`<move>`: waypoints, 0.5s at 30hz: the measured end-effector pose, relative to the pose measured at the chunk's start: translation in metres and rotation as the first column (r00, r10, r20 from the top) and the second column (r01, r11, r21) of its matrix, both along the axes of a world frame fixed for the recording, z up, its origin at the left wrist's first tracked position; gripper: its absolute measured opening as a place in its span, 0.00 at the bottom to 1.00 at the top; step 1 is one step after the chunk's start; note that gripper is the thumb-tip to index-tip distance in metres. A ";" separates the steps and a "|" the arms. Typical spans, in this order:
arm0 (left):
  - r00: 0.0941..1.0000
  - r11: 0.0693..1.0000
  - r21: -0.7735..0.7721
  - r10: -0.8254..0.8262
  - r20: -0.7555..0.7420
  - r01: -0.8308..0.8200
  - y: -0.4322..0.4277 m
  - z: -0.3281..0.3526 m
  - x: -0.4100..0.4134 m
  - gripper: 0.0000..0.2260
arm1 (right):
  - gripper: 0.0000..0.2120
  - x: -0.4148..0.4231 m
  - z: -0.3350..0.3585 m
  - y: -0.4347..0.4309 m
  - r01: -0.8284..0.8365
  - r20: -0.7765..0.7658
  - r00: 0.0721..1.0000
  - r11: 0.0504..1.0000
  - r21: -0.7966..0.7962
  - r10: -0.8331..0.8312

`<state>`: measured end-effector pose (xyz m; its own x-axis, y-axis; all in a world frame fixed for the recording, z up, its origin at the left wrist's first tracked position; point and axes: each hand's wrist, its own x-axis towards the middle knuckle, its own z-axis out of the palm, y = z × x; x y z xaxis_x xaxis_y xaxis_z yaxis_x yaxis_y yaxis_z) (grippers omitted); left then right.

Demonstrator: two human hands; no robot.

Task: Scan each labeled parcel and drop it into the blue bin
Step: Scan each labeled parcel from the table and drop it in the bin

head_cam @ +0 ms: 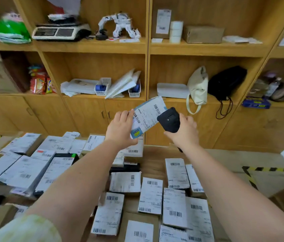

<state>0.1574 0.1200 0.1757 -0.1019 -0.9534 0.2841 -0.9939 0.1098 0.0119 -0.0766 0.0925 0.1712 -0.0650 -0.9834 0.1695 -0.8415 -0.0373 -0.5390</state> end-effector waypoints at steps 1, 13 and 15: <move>1.000 1.000 -0.003 -0.001 0.030 0.001 0.003 0.003 0.008 0.50 | 0.40 0.005 0.003 0.002 -0.016 -0.047 0.999 1.000 -0.003 0.016; 0.971 0.999 -0.026 0.031 0.237 -0.026 0.041 0.012 0.064 0.48 | 0.47 0.044 0.014 0.022 -0.186 -0.607 0.770 0.979 0.084 0.198; 0.976 0.998 -0.043 0.046 0.212 -0.037 0.043 0.014 0.068 0.48 | 0.46 0.046 0.014 0.024 -0.157 -0.601 0.779 0.984 0.088 0.178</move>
